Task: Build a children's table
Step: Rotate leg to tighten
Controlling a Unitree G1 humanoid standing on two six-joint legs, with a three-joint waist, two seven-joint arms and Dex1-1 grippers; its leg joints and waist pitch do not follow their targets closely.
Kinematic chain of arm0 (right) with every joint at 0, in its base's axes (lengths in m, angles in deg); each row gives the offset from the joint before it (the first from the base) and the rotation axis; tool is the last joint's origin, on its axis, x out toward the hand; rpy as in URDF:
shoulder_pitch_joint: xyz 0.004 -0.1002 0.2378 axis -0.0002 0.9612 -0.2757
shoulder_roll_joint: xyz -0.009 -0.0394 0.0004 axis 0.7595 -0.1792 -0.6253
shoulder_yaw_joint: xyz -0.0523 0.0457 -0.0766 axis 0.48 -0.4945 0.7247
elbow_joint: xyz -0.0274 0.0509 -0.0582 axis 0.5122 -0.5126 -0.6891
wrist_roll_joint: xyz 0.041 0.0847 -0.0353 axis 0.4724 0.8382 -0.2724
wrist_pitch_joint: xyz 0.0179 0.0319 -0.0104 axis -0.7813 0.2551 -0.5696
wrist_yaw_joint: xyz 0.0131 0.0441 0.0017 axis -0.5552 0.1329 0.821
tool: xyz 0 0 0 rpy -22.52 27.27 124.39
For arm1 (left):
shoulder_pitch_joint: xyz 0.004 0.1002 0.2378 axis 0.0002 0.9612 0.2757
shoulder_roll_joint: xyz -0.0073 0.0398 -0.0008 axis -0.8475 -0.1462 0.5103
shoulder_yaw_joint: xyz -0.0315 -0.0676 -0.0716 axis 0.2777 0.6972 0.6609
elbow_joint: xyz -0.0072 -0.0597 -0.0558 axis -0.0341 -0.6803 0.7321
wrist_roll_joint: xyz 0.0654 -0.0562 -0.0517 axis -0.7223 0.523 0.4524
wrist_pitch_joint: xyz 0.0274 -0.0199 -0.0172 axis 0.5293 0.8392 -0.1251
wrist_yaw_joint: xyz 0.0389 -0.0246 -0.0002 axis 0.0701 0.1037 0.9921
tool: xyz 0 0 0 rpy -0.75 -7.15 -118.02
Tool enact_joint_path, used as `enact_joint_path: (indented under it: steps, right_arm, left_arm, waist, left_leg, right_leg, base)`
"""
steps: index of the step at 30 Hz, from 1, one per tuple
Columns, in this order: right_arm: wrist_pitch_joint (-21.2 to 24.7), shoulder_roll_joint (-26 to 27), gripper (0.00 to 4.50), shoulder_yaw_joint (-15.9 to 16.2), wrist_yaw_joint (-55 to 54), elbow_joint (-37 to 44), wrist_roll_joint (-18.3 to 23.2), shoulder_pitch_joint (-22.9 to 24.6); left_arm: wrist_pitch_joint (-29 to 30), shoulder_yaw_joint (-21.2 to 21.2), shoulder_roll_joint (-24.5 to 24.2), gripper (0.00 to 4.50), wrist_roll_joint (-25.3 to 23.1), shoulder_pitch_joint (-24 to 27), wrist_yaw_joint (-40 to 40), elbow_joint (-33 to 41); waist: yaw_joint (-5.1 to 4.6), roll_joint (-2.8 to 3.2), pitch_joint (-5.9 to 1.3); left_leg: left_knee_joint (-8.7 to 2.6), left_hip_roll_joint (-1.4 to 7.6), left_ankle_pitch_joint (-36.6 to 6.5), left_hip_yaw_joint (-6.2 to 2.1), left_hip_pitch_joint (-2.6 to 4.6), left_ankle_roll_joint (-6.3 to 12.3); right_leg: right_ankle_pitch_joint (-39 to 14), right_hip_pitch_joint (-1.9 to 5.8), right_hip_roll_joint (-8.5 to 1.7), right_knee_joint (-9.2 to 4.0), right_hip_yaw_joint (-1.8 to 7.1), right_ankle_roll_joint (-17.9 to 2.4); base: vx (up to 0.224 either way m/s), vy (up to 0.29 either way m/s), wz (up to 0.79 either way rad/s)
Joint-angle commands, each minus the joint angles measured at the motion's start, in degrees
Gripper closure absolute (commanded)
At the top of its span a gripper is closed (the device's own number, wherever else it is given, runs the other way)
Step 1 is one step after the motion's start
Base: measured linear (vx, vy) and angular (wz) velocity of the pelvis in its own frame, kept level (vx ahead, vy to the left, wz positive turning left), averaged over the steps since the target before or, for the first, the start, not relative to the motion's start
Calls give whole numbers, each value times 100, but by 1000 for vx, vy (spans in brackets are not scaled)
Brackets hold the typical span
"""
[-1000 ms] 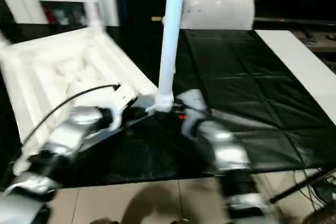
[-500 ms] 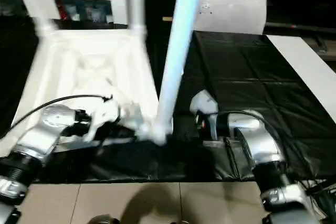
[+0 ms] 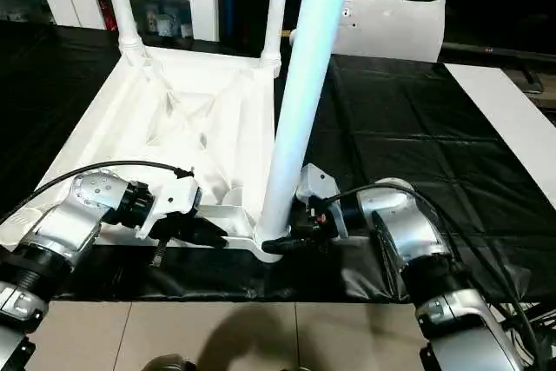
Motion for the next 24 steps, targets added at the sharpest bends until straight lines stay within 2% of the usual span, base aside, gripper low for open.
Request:
enact_joint_path:
  steps: [1,4,7,10,12,14,16,17,18,19,20,21,22,23,24]
  right_arm:
    - [-63,-8,122,9,84,-45,25,-39]
    - [-58,-4,156,16,108,-48,28,-26]
    - [-58,0,170,23,123,-45,43,2]
    - [76,64,178,-39,39,16,139,98]
    - [211,123,179,-80,-115,86,167,175]
    - [401,306,181,-171,-574,177,166,307]
    - [561,645,181,-294,-1432,137,41,404]
    - [612,811,181,-344,-1820,82,-23,419]
    - [666,946,181,-386,-2113,31,-63,420]
    - [756,1112,181,-454,-2439,-44,-75,401]
    - [835,1244,181,-510,-2694,-102,-79,383]
    - [883,1353,181,-557,-2879,-144,-70,368]
    - [992,1537,181,-625,-3171,-196,-51,343]
    - [1055,1747,181,-679,-3543,-303,-76,278]
    - [1254,2195,181,-877,-4327,-543,-32,100]
  left_arm:
    - [-143,-305,76,450,-106,-63,-283,-12]
    - [-141,-305,68,450,-95,-67,-297,-23]
    - [-136,-298,71,450,-99,-53,-270,-29]
    - [88,-167,125,450,-22,20,-54,43]
    - [242,-68,164,450,17,66,149,110]
    - [639,127,261,450,66,150,603,289]
    - [1213,427,460,450,237,290,1188,608]
    - [1498,567,578,450,327,348,1457,772]
    - [1718,671,677,450,384,389,1672,904]
    - [1922,762,789,450,396,422,1932,1031]
    - [2079,829,876,450,395,445,2141,1128]
    - [2214,888,957,450,391,456,2324,1195]
    - [2466,1006,1126,450,381,464,2673,1297]
    - [2693,1142,1358,450,365,470,3089,1394]
    - [2984,1322,1824,450,272,474,3868,1574]
  waist:
    - [-30,32,-361]
    - [-31,31,-362]
    - [-26,44,-359]
    - [-23,49,-361]
    - [-24,74,-353]
    - [-31,76,-330]
    - [-103,73,-283]
    - [-116,82,-261]
    - [-151,80,-257]
    - [-233,49,-253]
    - [-261,55,-250]
    - [-326,63,-256]
    - [-378,51,-254]
    - [-379,72,-247]
    - [-431,60,-266]
  left_leg:
    - [-408,474,-888,-137,53,275]
    - [-410,478,-872,-137,55,275]
    - [-410,476,-885,-138,53,272]
    - [-411,481,-902,-140,57,250]
    - [-418,482,-967,-143,60,237]
    - [-438,490,-1116,-155,68,186]
    - [-478,488,-1533,-191,90,-18]
    - [-474,471,-1705,-198,109,-57]
    - [-455,438,-1880,-217,145,-117]
    - [-481,440,-1832,-264,52,-180]
    - [-484,429,-1864,-275,39,-183]
    - [-435,412,-1962,-264,106,-163]
    - [-421,406,-1870,-254,100,-94]
    - [-427,399,-1836,-257,91,-50]
    - [-439,433,-1743,-249,84,-53]
  right_leg:
    - [-1417,300,-541,-422,429,-1060]
    - [-1369,298,-532,-414,427,-1063]
    - [-1349,301,-536,-415,428,-1080]
    - [-1339,304,-537,-412,428,-1099]
    - [-1380,299,-536,-424,427,-1108]
    - [-1569,294,-540,-449,429,-1080]
    - [-2307,276,-561,-517,425,-912]
    - [-2629,248,-563,-559,411,-845]
    - [-3125,234,-583,-632,390,-694]
    - [-3367,299,-590,-614,352,-546]
    - [-3577,293,-580,-657,320,-433]
    - [-3764,236,-596,-731,311,-345]
    - [-3691,241,-600,-741,322,-376]
    - [-3676,237,-593,-756,315,-384]
    - [-3369,231,-573,-692,341,-501]
  base:
    - [0,0,0]
    - [0,0,0]
    - [0,0,0]
    - [0,0,0]
    - [0,0,0]
    - [0,0,0]
    - [0,0,0]
    - [0,0,0]
    - [0,0,0]
    - [-54,6,-11]
    - [0,0,0]
    - [0,0,0]
    - [0,0,0]
    - [0,0,0]
    - [0,0,0]
